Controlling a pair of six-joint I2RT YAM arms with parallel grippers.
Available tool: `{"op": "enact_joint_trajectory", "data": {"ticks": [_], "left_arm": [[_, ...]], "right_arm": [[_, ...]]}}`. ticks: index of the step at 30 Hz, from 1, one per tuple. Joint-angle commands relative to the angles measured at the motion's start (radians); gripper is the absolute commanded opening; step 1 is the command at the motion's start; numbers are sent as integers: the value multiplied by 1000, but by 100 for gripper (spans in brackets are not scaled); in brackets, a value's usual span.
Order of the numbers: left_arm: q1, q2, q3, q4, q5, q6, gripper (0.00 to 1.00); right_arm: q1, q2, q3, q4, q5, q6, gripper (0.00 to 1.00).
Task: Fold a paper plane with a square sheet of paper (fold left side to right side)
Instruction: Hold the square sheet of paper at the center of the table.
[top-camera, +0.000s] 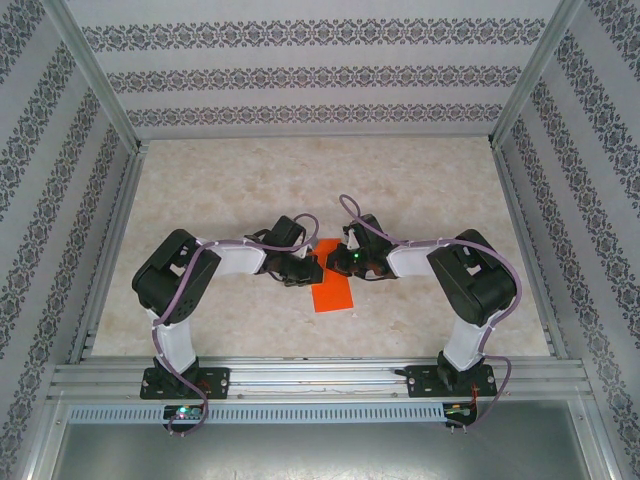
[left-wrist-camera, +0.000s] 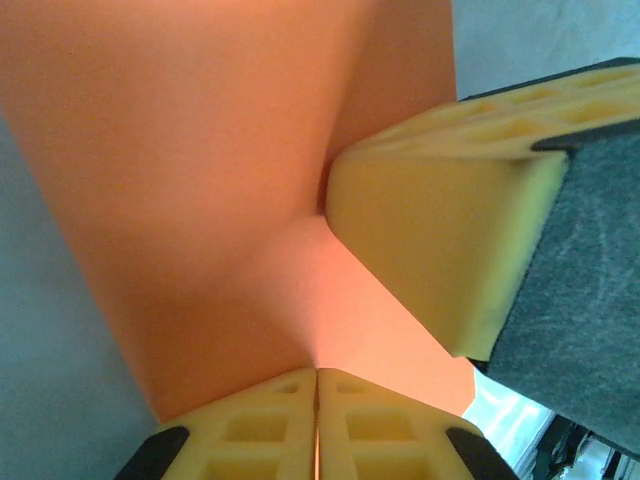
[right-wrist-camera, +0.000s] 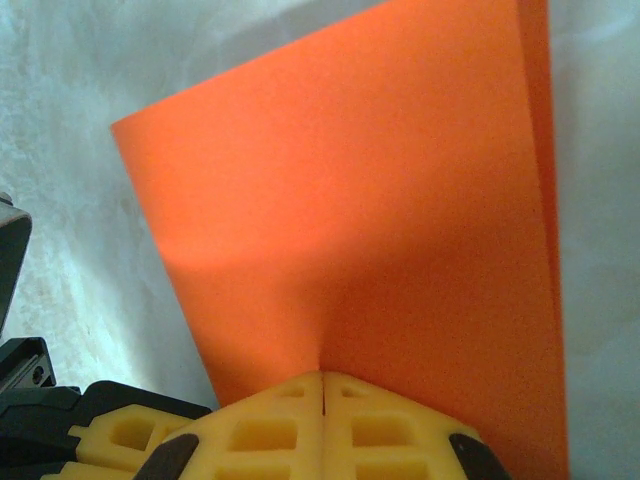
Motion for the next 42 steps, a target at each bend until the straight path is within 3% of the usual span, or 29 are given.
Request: {"op": "enact_joint_trajectory", "data": {"ticks": [1,11,15,20,28,42], "left_arm": [[6,43,5,-91,-64,35,9],[4,46,3,-93,-72,22,9],[4,41,5,-94,-73,19,9],[4,35,5,-84,-65,7,9],[4,26,12,-84,-64,0,9],[11,-9,67,-32,-7,-34,10]], "right_arm": [[14,-7,-5,-111,60,4,0],[-11,-129,27,-182,54,-53,7],[-8,-210,-29,-202,52,-50,0],[33,-278,-109,-213,44,-12,0],[120,-242,-140,-199,63,32,0],[135,-133,-163,-276,118,0,0]]}}
